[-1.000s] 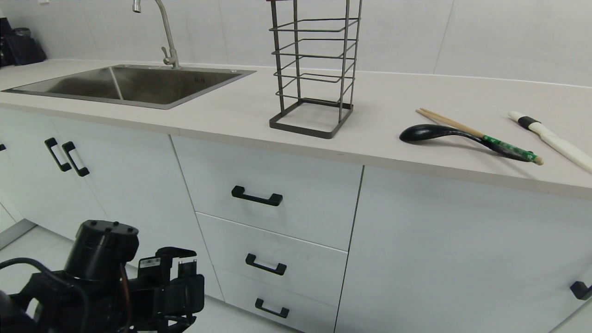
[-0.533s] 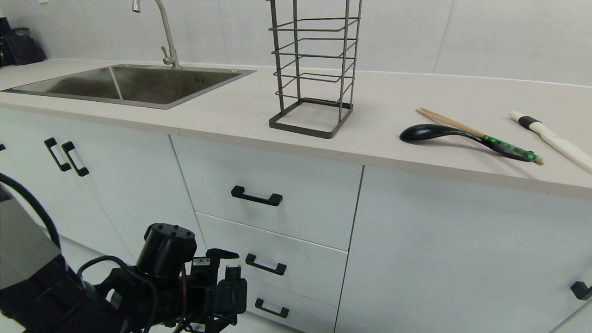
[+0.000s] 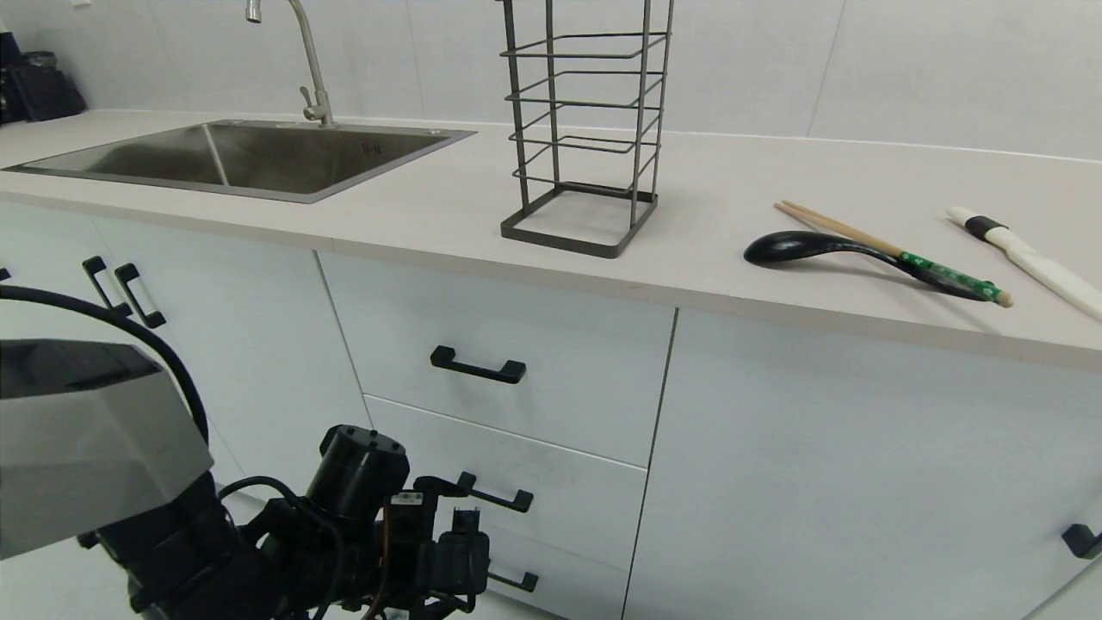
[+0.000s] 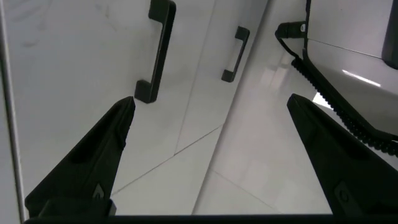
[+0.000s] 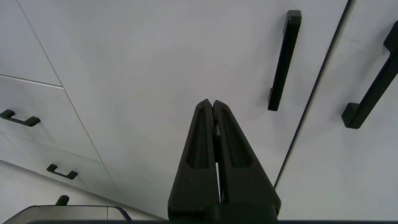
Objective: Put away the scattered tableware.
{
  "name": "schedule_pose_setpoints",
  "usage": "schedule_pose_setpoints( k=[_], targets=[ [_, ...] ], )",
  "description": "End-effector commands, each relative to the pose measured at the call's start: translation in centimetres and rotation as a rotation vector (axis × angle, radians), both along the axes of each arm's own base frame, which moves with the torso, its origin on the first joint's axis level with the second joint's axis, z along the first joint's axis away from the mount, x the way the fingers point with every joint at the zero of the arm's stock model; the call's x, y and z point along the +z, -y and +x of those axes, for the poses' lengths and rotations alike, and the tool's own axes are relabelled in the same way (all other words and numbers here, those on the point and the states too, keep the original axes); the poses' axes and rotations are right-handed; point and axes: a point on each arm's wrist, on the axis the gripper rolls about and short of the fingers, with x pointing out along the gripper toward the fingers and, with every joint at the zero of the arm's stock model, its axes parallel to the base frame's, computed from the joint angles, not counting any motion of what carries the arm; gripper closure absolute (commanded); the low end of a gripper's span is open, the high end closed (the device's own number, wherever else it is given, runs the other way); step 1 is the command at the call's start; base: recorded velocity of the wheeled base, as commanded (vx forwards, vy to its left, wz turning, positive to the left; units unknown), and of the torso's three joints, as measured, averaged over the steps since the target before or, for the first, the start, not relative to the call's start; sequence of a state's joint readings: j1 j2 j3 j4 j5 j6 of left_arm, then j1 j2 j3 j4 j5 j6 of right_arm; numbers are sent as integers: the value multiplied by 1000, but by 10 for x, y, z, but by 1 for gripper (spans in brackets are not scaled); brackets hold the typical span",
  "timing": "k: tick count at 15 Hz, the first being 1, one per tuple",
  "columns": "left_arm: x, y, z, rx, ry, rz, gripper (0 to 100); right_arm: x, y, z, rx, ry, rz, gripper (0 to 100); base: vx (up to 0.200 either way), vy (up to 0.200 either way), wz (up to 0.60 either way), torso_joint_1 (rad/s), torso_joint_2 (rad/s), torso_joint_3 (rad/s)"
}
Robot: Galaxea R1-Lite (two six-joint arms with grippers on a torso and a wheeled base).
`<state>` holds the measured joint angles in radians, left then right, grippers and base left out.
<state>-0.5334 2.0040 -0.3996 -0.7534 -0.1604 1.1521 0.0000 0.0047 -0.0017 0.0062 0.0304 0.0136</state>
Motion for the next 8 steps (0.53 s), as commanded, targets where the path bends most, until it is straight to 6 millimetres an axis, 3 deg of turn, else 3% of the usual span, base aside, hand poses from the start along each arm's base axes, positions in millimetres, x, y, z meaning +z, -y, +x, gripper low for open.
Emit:
schedule_pose_setpoints(
  k=[1,8],
  targets=[
    [-17,14,12,-20,-18,10,0,0,0,0,0,-2,0,100,0,0,0,0,0,0],
    [-50,24,28,-14,26,-22,0,0,0,0,0,-2,0,100,0,0,0,0,0,0]
  ],
)
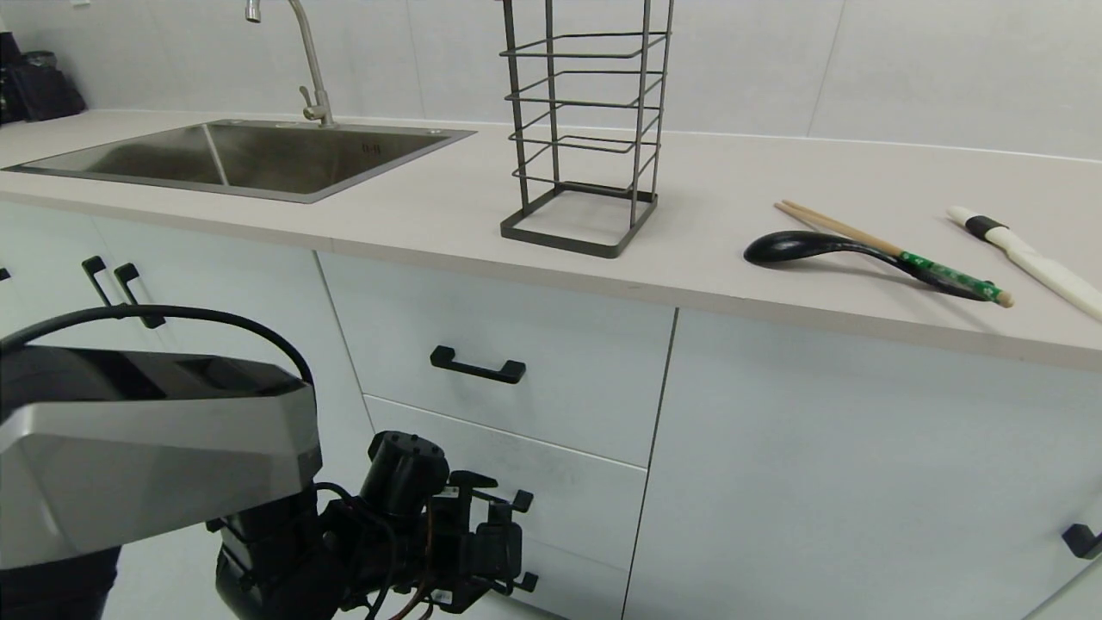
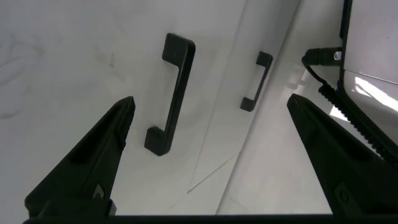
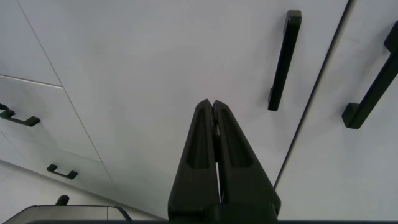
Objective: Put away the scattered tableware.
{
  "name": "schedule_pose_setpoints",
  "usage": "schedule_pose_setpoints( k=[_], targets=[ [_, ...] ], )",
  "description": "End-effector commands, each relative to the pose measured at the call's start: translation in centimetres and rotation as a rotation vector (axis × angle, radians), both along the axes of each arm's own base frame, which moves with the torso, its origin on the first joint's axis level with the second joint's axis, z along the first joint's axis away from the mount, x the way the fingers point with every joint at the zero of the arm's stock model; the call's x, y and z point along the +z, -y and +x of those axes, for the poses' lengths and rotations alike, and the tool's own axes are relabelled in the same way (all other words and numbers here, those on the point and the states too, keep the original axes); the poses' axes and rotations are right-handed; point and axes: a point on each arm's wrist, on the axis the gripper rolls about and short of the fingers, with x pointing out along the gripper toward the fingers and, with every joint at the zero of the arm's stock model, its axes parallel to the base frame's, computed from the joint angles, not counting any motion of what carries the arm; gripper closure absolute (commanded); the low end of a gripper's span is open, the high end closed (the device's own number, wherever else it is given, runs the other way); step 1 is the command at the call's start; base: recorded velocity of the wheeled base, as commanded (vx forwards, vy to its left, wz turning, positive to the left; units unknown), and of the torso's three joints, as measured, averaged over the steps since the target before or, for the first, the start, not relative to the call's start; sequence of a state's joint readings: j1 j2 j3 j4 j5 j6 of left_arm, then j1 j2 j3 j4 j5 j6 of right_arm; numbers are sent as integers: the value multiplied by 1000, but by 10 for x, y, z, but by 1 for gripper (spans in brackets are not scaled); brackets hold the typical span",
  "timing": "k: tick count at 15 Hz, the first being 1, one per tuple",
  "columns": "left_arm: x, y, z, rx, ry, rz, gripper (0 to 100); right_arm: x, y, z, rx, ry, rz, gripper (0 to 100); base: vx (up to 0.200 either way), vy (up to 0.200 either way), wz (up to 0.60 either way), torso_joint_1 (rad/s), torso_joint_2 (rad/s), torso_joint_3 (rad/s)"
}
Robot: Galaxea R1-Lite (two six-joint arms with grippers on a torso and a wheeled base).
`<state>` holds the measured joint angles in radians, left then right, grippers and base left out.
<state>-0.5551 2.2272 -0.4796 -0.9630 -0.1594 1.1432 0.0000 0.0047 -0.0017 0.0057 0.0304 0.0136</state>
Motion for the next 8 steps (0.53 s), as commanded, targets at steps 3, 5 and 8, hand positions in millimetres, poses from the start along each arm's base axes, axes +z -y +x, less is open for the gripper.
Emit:
schedule_pose_setpoints(
  k=[3,5,8],
  targets=[
    [-16,-2,3,12,-31,18,0,0,0,0,0,-2,0,100,0,0,0,0,0,0],
    [-21,-2,4,12,-31,18,0,0,0,0,0,-2,0,100,0,0,0,0,0,0],
    [-26,3,12,12,-9,5,0,0,0,0,0,-2,0,100,0,0,0,0,0,0]
  ],
)
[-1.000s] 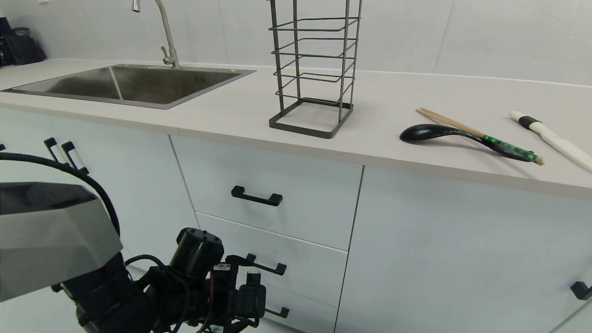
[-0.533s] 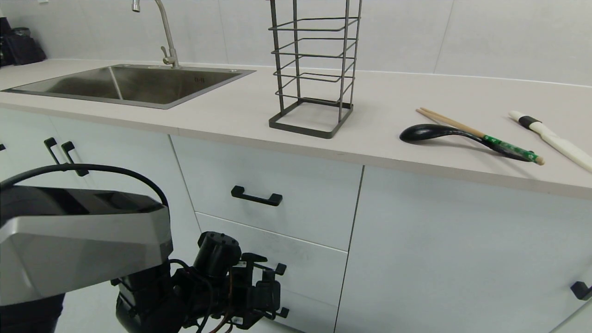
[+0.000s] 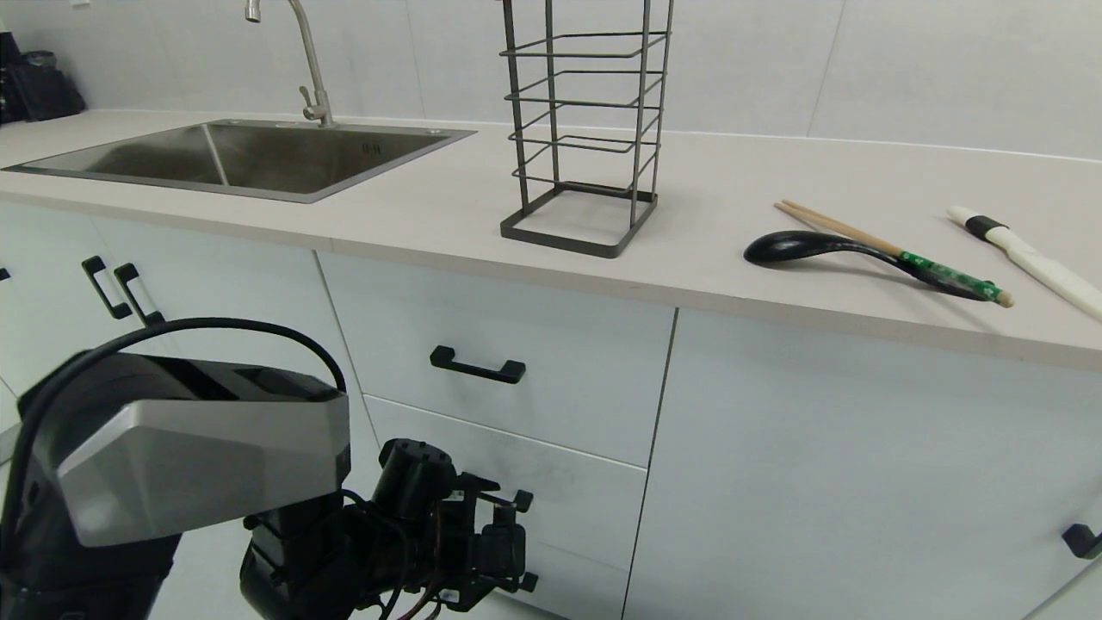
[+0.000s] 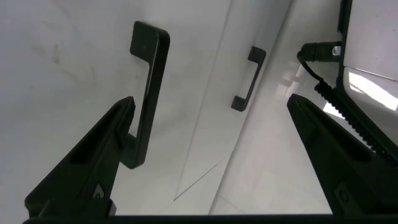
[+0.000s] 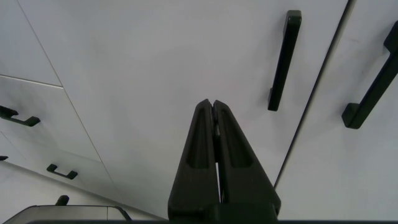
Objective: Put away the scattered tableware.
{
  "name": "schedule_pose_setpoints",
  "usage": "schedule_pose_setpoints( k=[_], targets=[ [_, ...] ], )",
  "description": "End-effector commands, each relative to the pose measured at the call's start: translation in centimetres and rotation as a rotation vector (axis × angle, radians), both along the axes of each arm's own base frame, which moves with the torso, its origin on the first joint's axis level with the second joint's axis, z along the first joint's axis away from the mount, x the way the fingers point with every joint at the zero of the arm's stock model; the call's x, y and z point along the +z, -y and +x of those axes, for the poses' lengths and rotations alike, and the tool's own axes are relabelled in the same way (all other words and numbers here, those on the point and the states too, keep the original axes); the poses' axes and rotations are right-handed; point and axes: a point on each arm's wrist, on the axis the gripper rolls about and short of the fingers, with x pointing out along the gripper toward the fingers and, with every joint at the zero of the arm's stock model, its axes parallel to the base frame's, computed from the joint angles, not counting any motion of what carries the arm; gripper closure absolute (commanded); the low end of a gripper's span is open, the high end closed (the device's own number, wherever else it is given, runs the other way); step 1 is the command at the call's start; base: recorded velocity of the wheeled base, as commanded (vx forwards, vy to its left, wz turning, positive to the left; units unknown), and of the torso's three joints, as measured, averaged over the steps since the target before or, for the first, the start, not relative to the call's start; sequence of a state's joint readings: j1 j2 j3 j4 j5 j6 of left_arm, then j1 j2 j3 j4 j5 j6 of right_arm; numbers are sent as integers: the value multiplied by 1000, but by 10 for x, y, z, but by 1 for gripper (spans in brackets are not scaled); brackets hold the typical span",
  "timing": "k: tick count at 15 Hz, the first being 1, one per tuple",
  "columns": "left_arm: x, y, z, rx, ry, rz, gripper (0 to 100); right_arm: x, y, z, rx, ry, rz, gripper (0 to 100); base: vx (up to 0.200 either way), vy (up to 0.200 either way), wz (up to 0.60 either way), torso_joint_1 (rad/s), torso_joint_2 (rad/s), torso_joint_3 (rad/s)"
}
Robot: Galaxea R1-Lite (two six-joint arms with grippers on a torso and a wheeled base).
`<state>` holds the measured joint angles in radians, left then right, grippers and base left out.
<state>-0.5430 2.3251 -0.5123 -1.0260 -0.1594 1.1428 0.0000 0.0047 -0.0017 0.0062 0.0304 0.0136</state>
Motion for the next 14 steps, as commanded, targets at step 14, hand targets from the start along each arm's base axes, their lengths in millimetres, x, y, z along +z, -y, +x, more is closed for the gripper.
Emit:
schedule_pose_setpoints(
  k=[14],
  targets=[
    [-26,-7,-8,3,-68,41,0,0,0,0,0,-2,0,100,0,0,0,0,0,0]
  ],
)
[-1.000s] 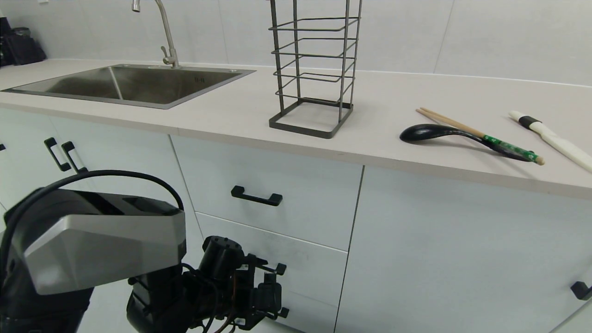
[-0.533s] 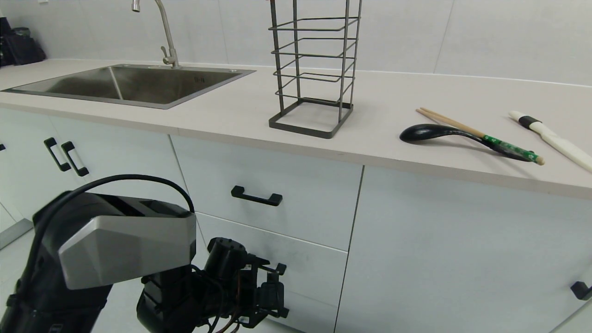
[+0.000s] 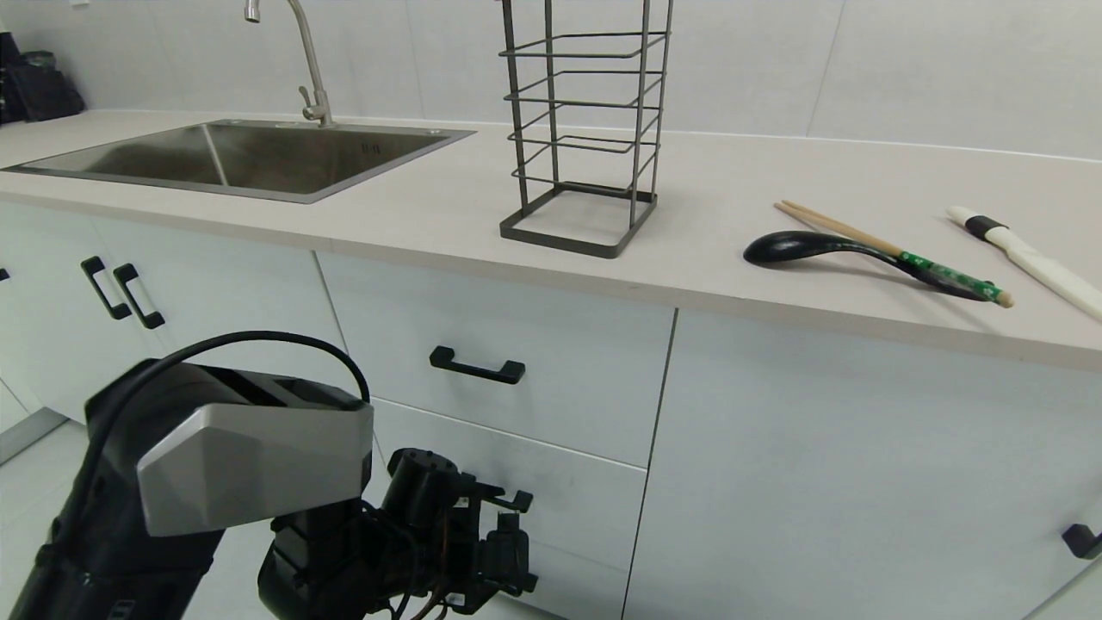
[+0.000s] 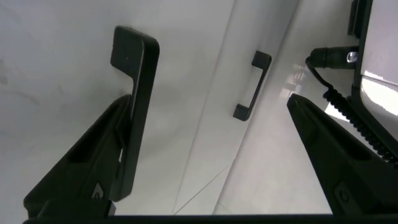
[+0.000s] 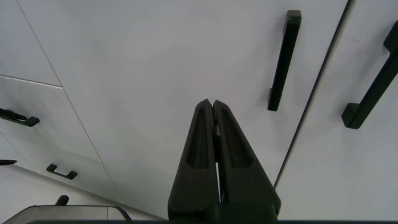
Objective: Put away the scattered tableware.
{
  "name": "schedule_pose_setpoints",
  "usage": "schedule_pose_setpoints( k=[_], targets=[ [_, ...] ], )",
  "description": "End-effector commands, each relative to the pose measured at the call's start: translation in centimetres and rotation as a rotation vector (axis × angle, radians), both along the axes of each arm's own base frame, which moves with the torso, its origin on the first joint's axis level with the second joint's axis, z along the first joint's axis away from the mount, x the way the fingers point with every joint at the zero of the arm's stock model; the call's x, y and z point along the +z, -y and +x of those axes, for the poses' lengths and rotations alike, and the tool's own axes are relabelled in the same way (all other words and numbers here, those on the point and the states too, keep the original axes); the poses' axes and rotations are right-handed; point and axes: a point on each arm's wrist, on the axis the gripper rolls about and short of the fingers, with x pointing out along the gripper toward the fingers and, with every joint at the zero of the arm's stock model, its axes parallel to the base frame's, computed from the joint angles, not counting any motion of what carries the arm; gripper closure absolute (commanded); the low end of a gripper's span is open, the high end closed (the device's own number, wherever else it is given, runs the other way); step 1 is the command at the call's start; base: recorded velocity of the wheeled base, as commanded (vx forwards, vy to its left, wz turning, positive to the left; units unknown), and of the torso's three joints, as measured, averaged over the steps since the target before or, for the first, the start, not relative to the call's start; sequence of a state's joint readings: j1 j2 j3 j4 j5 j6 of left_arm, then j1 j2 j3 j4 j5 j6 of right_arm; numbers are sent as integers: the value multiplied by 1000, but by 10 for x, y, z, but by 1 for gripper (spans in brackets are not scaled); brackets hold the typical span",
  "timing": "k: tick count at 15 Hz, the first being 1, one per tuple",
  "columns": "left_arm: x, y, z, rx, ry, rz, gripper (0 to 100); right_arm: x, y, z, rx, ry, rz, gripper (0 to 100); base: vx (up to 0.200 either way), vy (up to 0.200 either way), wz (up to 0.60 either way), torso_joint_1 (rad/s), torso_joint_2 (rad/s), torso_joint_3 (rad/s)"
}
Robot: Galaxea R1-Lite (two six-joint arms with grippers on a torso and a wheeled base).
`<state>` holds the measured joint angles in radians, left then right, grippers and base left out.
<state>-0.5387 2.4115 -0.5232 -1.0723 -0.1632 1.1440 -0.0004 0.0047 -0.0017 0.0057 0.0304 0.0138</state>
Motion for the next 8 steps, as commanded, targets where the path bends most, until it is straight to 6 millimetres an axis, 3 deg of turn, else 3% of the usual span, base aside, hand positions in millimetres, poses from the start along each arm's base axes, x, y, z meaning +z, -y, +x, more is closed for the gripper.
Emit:
schedule_pose_setpoints(
  k=[1,8],
  targets=[
    [-2,-9,-10,7,-25,18,0,0,0,0,1,-2,0,100,0,0,0,0,0,0],
    [-1,-8,-11,6,-14,8,0,0,0,0,1,-2,0,100,0,0,0,0,0,0]
  ],
)
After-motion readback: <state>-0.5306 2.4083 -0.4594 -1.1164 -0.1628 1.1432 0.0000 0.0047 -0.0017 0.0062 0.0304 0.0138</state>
